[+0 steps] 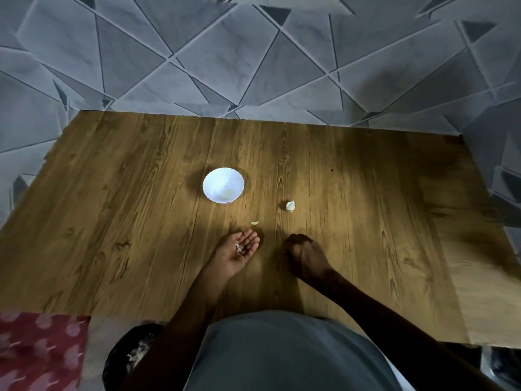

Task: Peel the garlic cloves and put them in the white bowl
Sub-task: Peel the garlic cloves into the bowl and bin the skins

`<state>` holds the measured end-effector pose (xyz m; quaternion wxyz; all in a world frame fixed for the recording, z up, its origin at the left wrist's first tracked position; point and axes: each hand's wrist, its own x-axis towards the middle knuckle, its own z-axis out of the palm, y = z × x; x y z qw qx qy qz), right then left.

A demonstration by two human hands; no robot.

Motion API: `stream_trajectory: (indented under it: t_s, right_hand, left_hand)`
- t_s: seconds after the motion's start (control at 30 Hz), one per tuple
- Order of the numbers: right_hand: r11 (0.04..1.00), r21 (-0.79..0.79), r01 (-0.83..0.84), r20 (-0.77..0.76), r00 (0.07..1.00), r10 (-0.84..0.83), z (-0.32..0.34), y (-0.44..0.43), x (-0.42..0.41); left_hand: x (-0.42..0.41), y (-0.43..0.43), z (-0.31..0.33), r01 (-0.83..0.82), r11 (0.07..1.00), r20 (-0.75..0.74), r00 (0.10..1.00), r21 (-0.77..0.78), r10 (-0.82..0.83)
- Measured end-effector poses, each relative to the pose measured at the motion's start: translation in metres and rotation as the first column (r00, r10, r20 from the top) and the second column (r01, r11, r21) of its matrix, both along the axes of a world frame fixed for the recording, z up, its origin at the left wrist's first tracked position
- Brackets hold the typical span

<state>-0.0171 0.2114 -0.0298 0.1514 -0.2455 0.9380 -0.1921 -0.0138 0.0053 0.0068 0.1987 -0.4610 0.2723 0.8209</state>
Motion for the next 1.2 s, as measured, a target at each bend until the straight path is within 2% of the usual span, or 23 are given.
stream_trajectory:
  t_s: [0.07, 0.1, 0.13, 0.17, 0.2, 0.27, 0.33, 0.4, 0.53, 0.7, 0.8, 1.07, 1.13, 1.2]
  right_hand:
    - [0.985, 0.156, -0.074, -0.055, 0.995, 0.083, 0.002, -0.002, -0.001]
    - [0.98, 0.182, -0.078, -0.113, 0.989, 0.099, 0.004, -0.005, -0.003]
    - [0.986, 0.155, -0.066, -0.134, 0.987, 0.087, 0.004, -0.008, -0.005]
    - [0.999, 0.036, -0.031, -0.153, 0.988, 0.036, 0.004, -0.011, -0.006]
    - [0.995, -0.093, 0.046, -0.105, 0.993, -0.056, 0.007, -0.014, -0.009]
    - [0.964, -0.203, 0.174, 0.015, 0.985, -0.175, 0.019, -0.024, -0.015]
    - [0.928, -0.279, 0.247, 0.135, 0.967, -0.217, 0.025, -0.033, -0.018]
    - [0.911, -0.348, 0.221, 0.144, 0.973, -0.181, 0.036, -0.039, -0.017]
    - [0.953, -0.293, 0.075, 0.097, 0.994, -0.049, 0.044, -0.044, -0.015]
    - [0.961, -0.2, 0.192, -0.001, 0.98, -0.197, 0.051, -0.047, -0.011]
    - [0.978, -0.16, 0.133, -0.05, 0.988, -0.143, 0.055, -0.046, -0.011]
    - [0.91, -0.374, 0.176, -0.032, 0.979, -0.203, 0.056, -0.039, -0.024]
    - [0.883, -0.409, 0.229, 0.024, 0.97, -0.241, 0.06, -0.037, -0.026]
    - [0.828, -0.457, 0.326, 0.159, 0.945, -0.285, 0.064, -0.037, -0.024]
  left_hand:
    - [0.001, 0.003, 0.003, 0.013, 1.0, -0.003, 1.0, -0.013, -0.013]
    - [0.002, 0.004, 0.005, 0.018, 1.0, -0.006, 1.0, -0.022, -0.019]
    - [0.003, 0.005, 0.007, 0.021, 0.999, -0.009, 1.0, -0.029, -0.021]
    - [0.003, 0.007, 0.007, 0.023, 0.999, -0.009, 1.0, -0.033, -0.023]
    - [0.004, 0.008, 0.009, 0.029, 0.999, -0.011, 0.999, -0.038, -0.03]
    - [0.005, 0.012, 0.009, 0.029, 0.998, -0.012, 0.999, -0.057, -0.03]
    - [0.006, 0.016, 0.009, 0.004, 0.999, -0.01, 1.0, -0.052, -0.004]
    - [0.006, 0.02, 0.008, 0.002, 0.999, -0.003, 1.0, -0.045, -0.002]
    - [0.006, 0.027, 0.013, 0.018, 0.999, -0.009, 1.0, -0.049, -0.019]
    - [0.003, 0.032, 0.016, 0.031, 0.996, -0.039, 0.999, -0.088, -0.035]
    - [0.003, 0.031, 0.016, 0.044, 0.996, -0.031, 0.998, -0.074, -0.046]
    - [0.004, 0.021, 0.017, 0.013, 1.0, -0.099, 0.995, 0.005, -0.013]
    - [0.007, 0.013, 0.015, -0.004, 1.0, -0.087, 0.996, -0.031, 0.002]
    - [0.011, 0.002, 0.012, -0.031, 0.998, -0.088, 0.996, -0.051, 0.027]
